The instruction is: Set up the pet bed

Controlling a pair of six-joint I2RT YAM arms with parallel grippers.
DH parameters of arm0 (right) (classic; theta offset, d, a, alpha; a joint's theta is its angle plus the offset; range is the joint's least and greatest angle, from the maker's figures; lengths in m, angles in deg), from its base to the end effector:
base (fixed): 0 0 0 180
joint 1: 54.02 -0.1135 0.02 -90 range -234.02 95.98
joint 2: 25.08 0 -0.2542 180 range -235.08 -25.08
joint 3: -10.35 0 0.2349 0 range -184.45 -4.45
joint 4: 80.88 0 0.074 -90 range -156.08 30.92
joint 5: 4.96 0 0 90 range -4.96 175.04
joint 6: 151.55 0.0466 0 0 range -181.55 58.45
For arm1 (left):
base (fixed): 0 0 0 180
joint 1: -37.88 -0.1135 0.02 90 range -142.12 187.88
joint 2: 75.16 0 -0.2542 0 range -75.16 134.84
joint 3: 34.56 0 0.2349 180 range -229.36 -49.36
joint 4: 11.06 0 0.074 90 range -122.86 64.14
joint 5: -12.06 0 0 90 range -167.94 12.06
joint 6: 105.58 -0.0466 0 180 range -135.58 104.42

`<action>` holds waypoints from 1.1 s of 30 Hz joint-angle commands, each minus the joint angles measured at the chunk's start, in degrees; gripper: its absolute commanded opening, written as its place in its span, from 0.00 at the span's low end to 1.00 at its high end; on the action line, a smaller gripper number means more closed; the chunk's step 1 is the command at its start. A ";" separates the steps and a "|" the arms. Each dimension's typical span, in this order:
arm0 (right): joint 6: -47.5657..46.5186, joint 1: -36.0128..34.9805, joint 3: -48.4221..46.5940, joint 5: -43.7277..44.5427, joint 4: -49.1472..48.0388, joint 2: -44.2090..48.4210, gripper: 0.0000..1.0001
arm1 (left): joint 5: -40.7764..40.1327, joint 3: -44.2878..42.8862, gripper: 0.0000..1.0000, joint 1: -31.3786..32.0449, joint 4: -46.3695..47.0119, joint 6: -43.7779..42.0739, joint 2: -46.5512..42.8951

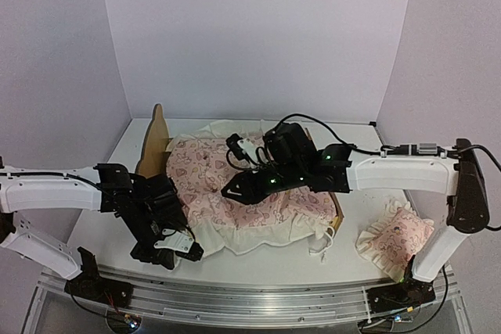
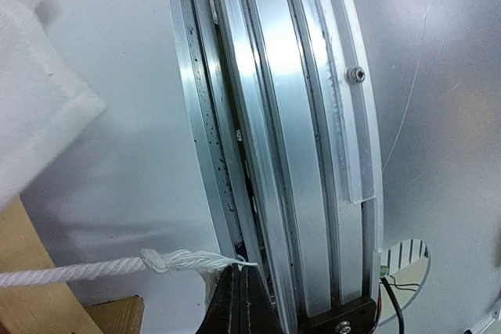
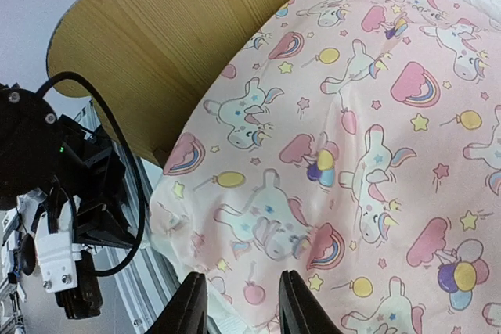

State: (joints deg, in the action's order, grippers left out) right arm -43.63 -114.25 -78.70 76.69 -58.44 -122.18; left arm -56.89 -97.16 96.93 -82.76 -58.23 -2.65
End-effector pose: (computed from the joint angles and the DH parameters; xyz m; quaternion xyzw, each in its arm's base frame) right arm 0.1865 0.3397 0.2719 -0.3462 0.7945 0.3611 0.3444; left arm 0.0845 -0.1734 0.1993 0.7688 0.6087 -0.1906 0.0452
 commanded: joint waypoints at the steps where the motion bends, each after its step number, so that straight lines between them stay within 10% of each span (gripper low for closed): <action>1: 1.08 -1.75 2.81 4.62 1.44 3.41 0.34 | -2.64 3.40 0.00 0.24 6.86 -4.17 -0.55; 14: 2.82 -3.95 5.35 6.25 2.00 3.60 0.35 | 7.18 -2.36 0.00 6.26 4.65 -3.49 -2.57; 26: 2.99 -5.20 6.43 8.35 3.01 4.67 0.38 | -5.43 9.32 0.00 6.29 8.72 -8.76 -3.26; 33: 6.38 -5.22 7.03 22.48 11.84 10.20 0.40 | -6.59 -0.71 0.52 6.27 6.56 -5.08 -4.78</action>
State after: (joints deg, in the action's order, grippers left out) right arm -40.08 -119.30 -71.74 88.83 -53.30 -117.99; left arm -62.55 -89.85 103.13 -75.64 -65.03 -5.03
